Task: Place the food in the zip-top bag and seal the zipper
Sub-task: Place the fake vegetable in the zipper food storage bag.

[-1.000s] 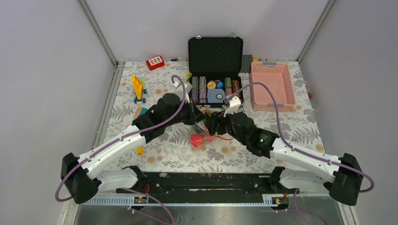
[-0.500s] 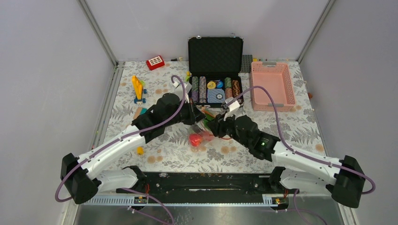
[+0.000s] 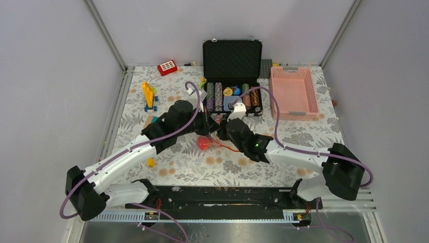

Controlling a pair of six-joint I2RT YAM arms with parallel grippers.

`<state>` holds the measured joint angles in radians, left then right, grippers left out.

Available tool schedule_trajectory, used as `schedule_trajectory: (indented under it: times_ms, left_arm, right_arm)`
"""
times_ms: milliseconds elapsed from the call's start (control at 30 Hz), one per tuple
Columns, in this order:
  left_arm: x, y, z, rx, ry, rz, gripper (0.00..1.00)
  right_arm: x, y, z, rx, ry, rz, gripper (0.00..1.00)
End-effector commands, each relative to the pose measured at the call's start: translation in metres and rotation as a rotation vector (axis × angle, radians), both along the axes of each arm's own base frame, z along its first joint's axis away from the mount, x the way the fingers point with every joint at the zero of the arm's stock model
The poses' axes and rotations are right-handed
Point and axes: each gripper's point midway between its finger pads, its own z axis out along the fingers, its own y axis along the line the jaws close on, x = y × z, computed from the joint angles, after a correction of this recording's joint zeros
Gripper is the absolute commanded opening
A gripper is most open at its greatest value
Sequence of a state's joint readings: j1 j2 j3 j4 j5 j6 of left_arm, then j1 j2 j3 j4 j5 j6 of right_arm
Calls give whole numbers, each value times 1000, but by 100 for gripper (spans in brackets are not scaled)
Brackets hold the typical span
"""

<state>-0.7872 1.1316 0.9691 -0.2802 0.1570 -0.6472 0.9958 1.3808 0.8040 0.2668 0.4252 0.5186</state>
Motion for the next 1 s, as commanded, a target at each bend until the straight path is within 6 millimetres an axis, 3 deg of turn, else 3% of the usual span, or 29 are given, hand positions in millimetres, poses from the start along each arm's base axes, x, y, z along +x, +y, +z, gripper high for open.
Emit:
schedule_trajectory:
  times_ms: [0,100,200,333,467,633,767,867,967]
  left_arm:
    - [-25,-15,76,-215,-131,-136,0]
    - [-27,-8,79,-224,-148,-118,0]
    - [-22,-1,75,-209,-153,-63,0]
    - [-19,3,62,-183,-134,-33,0]
    - [-16,3,50,-164,-113,-16,0]
    - [-13,3,41,-142,-99,-5,0]
    - [-11,4,36,-124,-95,2,0]
    - [-11,6,35,-109,-98,4,0]
    - [-12,8,34,-96,-105,-2,0]
  right_arm:
    - [25,-53,-39,-120,48,-358,13]
    - [25,-63,-44,-145,57,-412,19]
    - [21,-60,-35,-104,59,-377,25]
    - [9,-40,0,13,4,-201,40]
    - [-20,-14,41,103,-52,74,60]
    - [-50,-8,72,137,-91,262,73]
    - [-67,-12,92,164,-134,345,77]
    - [-68,-26,100,135,-179,332,81]
    - [-64,-46,90,22,-190,285,85]
